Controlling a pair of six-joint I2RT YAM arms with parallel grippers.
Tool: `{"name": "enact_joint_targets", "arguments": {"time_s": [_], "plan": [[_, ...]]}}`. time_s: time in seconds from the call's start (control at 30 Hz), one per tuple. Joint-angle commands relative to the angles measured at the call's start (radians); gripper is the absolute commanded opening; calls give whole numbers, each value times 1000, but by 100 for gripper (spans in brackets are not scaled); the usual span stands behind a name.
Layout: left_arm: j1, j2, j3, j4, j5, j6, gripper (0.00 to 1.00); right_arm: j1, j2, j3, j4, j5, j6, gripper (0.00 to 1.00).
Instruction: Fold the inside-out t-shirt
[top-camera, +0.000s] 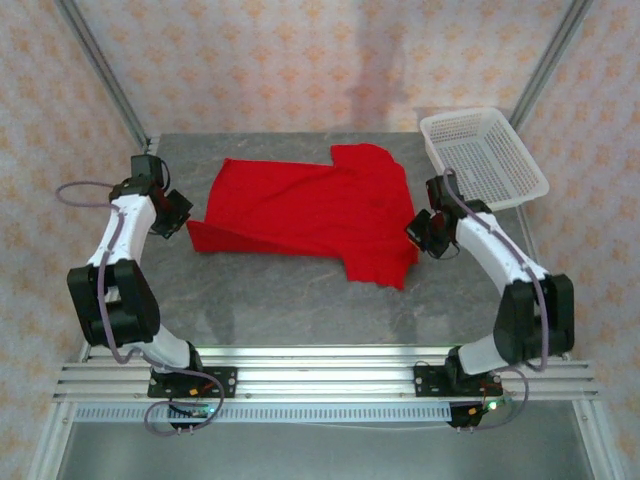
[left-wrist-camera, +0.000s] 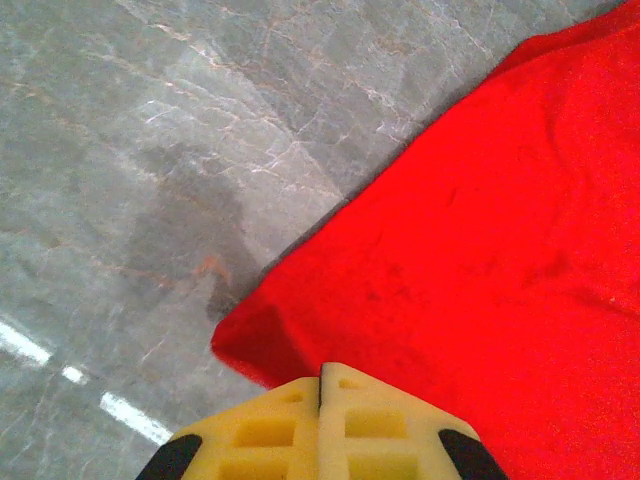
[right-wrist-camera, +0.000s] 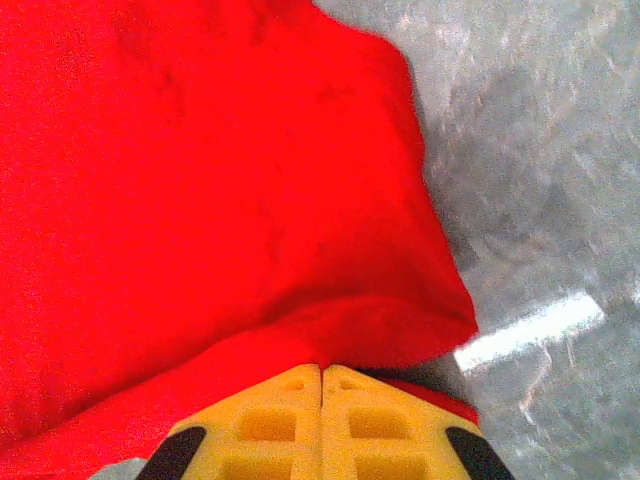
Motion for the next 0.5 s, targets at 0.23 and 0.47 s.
{"name": "enact_joint_targets", "arguments": {"time_s": [0.23, 0.47], "plan": [[4, 165, 118, 35, 2, 48, 0, -32, 228, 235, -6, -32, -61, 0], [6, 214, 141, 10, -80, 5, 0, -54, 315, 310, -14, -36, -73, 0]]}}
